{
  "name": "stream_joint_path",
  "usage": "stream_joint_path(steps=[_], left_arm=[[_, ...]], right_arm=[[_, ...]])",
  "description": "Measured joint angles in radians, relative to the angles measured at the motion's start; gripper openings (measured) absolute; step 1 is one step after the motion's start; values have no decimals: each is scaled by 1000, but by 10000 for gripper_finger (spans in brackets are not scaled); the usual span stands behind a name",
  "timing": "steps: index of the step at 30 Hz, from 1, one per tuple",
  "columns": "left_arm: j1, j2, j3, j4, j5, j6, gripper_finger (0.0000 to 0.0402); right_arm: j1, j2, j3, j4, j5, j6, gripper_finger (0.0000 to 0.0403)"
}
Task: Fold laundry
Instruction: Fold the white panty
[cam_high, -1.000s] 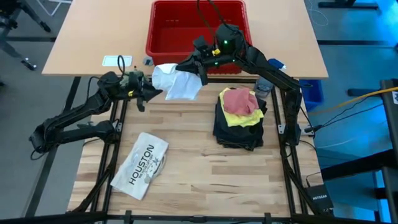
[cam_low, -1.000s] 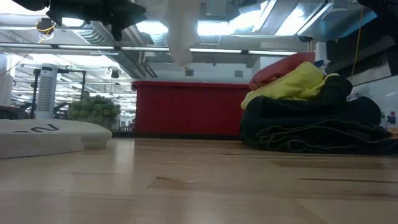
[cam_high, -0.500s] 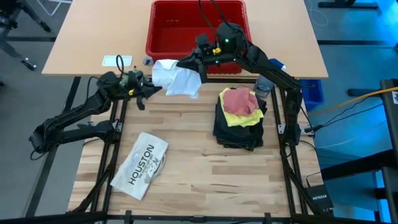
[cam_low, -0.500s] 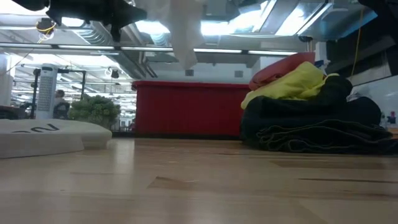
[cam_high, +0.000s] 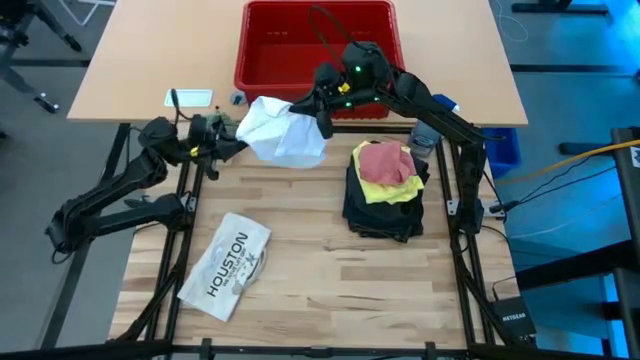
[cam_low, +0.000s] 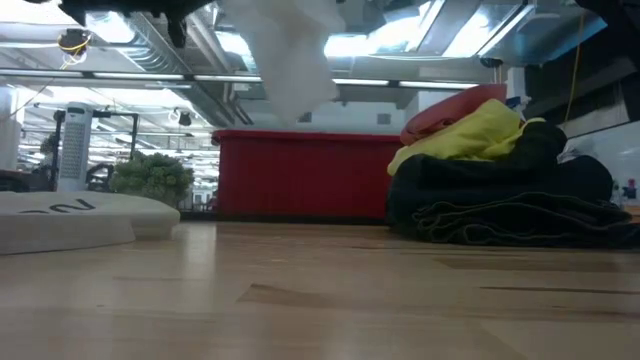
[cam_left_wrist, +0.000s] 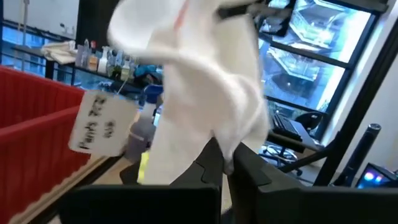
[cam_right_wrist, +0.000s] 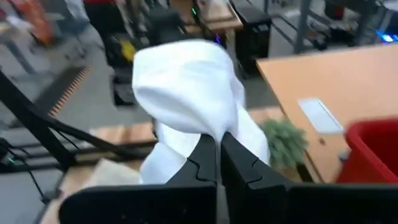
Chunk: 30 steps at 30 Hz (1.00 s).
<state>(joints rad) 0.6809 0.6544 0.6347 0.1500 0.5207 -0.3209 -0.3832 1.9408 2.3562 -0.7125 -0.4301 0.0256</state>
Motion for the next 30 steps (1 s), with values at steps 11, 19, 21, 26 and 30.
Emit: stream_joint_path(steps=[11,19,21,26,30], left_arm=[[1,-74,49,-198,-11,14,0],[-2,-73,50,-254,-4,8,0],[-7,-73,50,-253,-3,5,0],[-32,-72,51,-253,19,2,0],[-53,-73,51,-251,114,-43,0]], right_arm=[[-4,2,-15,-122,-4,-186,79],[-3,24,-14,-253,-32,-189,200],[-3,44,-15,-271,-26,-187,209],[-4,115,-14,-254,-17,-183,213],[-11,201,-15,-159,-148,-133,213]])
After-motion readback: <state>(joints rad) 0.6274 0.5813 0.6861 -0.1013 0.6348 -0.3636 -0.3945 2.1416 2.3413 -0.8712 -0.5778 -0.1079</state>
